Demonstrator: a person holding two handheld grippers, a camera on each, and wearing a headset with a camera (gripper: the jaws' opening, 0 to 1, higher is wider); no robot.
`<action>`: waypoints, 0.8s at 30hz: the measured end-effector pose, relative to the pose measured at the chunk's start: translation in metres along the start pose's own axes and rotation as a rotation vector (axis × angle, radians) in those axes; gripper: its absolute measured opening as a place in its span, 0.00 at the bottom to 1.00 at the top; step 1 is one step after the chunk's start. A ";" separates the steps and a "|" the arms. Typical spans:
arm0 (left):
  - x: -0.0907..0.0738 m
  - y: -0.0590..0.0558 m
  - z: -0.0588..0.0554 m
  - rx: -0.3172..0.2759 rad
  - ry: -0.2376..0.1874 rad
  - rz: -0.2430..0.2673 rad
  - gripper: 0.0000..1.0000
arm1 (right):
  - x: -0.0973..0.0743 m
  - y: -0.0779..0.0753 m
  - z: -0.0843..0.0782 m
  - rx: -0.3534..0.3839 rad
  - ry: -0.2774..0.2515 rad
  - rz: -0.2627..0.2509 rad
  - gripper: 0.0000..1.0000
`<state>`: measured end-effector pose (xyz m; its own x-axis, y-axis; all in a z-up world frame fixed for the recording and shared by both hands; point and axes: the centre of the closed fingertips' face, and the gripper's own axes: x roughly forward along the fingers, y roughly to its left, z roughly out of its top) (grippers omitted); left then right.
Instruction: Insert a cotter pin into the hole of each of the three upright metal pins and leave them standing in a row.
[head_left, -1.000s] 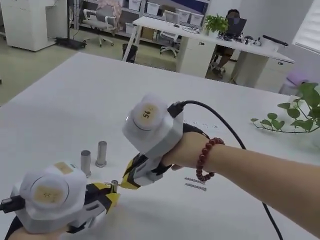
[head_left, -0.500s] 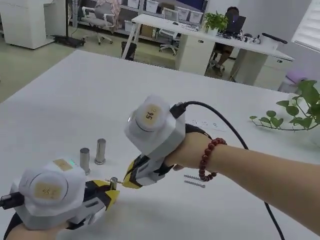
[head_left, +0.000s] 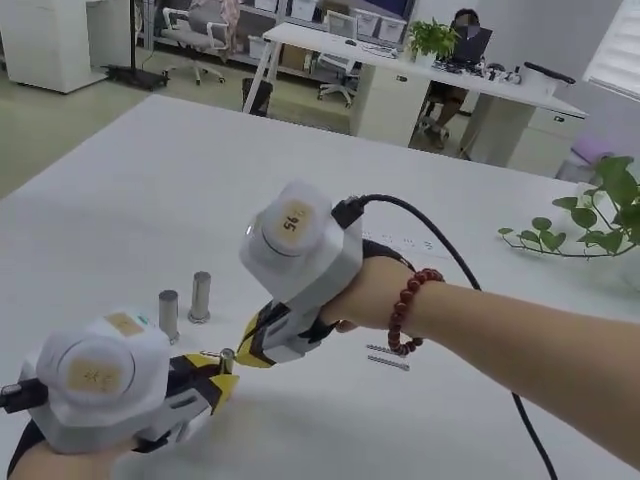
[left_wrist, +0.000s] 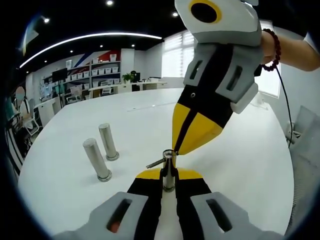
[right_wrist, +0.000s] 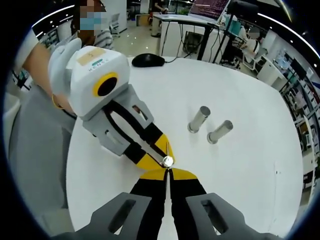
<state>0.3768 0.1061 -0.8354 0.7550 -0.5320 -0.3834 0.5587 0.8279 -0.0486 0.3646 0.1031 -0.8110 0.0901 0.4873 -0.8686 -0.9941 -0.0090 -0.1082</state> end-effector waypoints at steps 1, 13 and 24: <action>0.000 0.000 0.000 0.000 0.000 0.001 0.07 | 0.000 0.000 0.000 0.001 -0.001 0.000 0.04; 0.000 0.000 -0.004 0.015 0.038 -0.014 0.14 | -0.002 -0.002 -0.004 0.020 -0.009 -0.008 0.09; -0.013 -0.001 -0.003 0.015 0.029 -0.026 0.31 | -0.008 -0.003 0.011 0.113 -0.112 0.008 0.16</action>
<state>0.3657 0.1129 -0.8327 0.7300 -0.5477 -0.4088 0.5834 0.8109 -0.0447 0.3666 0.1090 -0.7986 0.0813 0.5823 -0.8089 -0.9958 0.0824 -0.0408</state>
